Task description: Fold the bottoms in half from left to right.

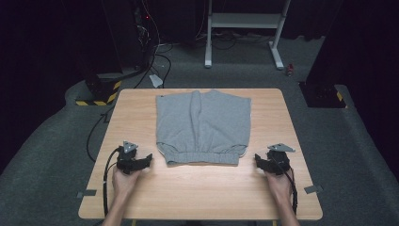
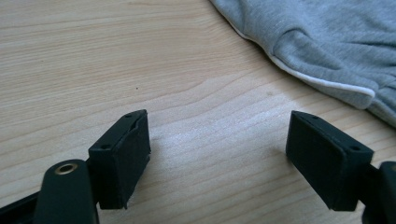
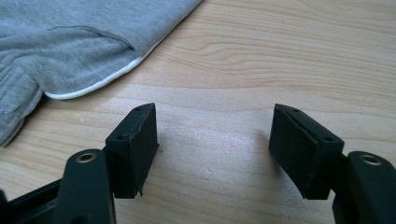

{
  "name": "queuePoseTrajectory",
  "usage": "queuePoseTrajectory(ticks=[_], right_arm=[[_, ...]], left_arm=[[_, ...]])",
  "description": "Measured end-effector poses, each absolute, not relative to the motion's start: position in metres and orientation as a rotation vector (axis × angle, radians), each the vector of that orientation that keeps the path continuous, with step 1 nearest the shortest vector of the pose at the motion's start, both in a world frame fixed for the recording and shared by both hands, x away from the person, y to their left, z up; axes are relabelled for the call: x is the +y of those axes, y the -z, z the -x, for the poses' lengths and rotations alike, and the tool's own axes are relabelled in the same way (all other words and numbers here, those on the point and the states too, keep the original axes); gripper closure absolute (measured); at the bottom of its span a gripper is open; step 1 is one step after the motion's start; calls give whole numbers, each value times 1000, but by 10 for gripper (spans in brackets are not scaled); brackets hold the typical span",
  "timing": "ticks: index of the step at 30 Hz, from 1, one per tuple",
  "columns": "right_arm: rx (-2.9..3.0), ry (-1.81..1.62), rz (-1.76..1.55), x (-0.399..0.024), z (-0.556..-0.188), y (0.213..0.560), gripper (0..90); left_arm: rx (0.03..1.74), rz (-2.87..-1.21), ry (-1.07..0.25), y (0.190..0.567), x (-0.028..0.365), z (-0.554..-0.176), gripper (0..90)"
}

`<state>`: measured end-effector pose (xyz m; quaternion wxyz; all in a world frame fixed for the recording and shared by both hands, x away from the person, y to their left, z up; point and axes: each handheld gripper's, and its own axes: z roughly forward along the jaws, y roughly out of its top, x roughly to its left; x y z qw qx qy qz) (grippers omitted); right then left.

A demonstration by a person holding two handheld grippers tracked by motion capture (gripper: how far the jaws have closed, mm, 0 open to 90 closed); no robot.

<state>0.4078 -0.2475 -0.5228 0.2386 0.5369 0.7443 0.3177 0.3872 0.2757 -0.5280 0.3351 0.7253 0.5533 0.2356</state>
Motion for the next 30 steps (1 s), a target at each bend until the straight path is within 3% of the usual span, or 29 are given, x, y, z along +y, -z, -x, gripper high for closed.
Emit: queuePoseTrajectory(ticks=[13,22,30], right_arm=[[2041,-924,-1462,-245,-404,521,456],[2043,-976,-1459,-242,-403,516,481],[2062,-988,-1436,-234,-405,514,473]], left_arm=[[1369,-1852,-496,522,270,-387,239],[1320,-1852,-438,520,256,-390,258],[1303,-1845,-462,519,246,-390,289]])
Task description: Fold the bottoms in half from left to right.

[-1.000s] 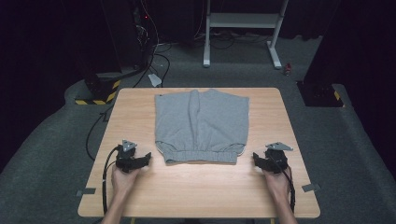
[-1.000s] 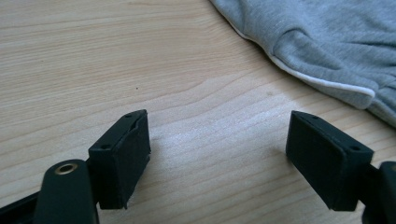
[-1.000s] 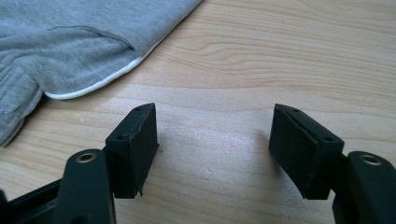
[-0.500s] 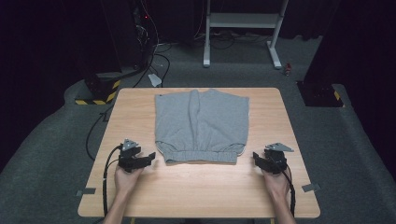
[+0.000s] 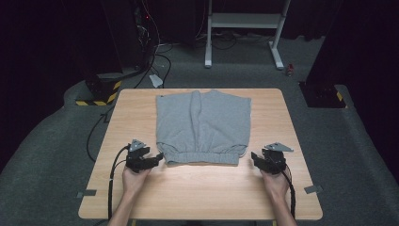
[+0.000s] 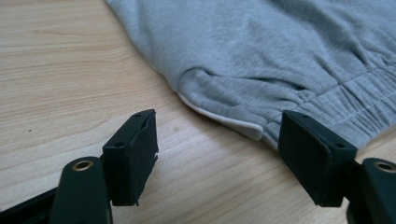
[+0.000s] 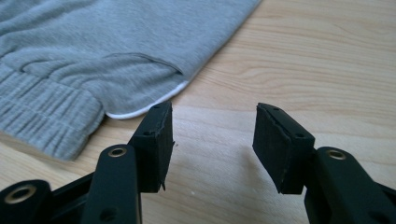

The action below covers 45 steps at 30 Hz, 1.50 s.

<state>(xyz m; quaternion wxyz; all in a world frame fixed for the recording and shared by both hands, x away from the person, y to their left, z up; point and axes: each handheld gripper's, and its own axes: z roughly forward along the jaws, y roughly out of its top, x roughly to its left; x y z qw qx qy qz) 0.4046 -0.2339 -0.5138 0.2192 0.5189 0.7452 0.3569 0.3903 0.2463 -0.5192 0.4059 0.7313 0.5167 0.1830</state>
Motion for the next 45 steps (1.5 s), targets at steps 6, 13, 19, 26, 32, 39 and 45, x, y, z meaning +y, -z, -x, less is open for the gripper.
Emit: queuePoseTrajectory(ticks=[6,13,19,26,32,39,45], right_arm=[[2071,-1018,-1401,-226,-406,511,495],[2104,-1070,-1347,-210,-408,505,562],[2132,-1062,-1310,-196,-412,506,559],[2162,-1057,-1270,-177,-420,505,561],[2178,-1056,-1276,-166,-428,508,570],[2208,-1016,-1295,-160,-434,517,563],[2213,-989,-1275,-159,-432,521,557]], left_arm=[[1268,-1863,-482,516,239,-391,353],[1222,-1865,-468,509,224,-396,374],[1185,-1916,-464,510,206,-401,375],[1177,-1926,-462,515,188,-409,376],[1188,-1941,-477,521,181,-413,376],[1209,-1958,-488,525,179,-415,370],[1223,-1965,-487,526,179,-415,356]])
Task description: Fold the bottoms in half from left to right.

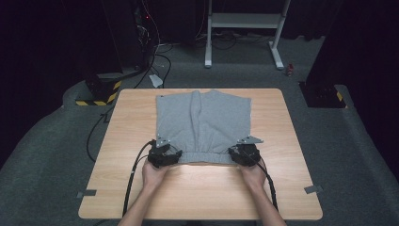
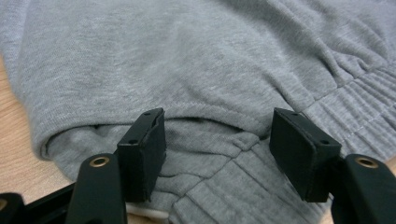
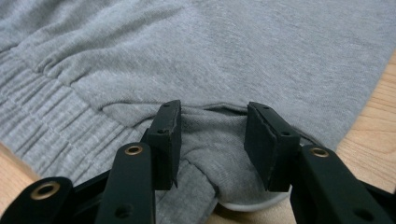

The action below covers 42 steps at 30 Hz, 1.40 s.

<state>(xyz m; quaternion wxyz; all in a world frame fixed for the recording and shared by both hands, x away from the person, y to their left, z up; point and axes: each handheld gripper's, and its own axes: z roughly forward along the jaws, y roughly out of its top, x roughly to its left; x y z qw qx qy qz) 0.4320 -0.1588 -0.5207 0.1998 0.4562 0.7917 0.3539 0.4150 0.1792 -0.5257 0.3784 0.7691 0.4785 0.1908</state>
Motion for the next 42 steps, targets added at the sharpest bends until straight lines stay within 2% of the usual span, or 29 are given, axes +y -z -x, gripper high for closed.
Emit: queuePoseTrajectory(ticks=[23,42], right_arm=[[2218,-987,-1252,-168,-408,523,548],[2220,-989,-1247,-171,-381,523,548]], left_arm=[[1158,-2015,-553,526,178,-398,329],[1151,-2017,-533,526,176,-374,326]])
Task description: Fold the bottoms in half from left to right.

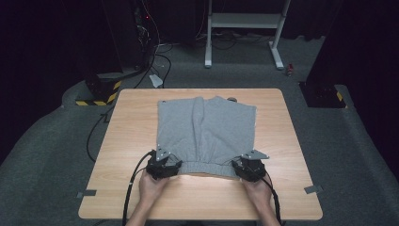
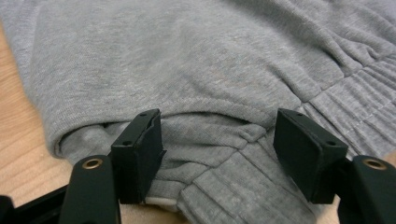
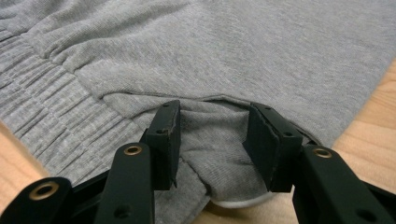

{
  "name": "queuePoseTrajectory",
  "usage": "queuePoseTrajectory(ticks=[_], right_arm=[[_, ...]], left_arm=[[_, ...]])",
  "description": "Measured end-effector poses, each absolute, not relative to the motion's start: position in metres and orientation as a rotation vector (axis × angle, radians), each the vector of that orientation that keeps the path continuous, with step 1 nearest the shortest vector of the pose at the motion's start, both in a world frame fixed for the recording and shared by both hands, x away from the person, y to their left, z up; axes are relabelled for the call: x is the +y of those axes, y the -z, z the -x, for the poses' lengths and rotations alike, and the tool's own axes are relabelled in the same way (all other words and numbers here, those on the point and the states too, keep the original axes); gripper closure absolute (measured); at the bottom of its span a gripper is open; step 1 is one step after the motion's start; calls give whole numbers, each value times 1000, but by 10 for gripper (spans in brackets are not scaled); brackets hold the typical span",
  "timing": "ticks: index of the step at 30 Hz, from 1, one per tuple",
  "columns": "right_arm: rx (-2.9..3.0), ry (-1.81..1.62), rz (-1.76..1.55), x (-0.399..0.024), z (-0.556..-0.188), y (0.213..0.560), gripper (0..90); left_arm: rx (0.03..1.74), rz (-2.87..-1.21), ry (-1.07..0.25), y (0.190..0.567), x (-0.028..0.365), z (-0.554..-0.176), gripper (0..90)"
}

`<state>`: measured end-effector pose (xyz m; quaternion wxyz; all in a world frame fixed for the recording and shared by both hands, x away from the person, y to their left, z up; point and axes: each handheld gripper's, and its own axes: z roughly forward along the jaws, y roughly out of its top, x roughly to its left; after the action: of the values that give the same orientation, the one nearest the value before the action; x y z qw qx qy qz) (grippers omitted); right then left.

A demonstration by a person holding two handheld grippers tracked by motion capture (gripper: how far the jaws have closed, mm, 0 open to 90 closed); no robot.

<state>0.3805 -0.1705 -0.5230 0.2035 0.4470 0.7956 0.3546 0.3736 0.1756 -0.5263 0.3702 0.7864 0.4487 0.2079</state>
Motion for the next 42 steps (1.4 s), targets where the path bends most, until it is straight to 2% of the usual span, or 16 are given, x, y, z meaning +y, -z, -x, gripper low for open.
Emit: queuePoseTrajectory(ticks=[42], right_arm=[[2234,-1008,-1245,-174,-328,523,545]], left_arm=[[1129,-2018,-476,527,179,-321,319]])
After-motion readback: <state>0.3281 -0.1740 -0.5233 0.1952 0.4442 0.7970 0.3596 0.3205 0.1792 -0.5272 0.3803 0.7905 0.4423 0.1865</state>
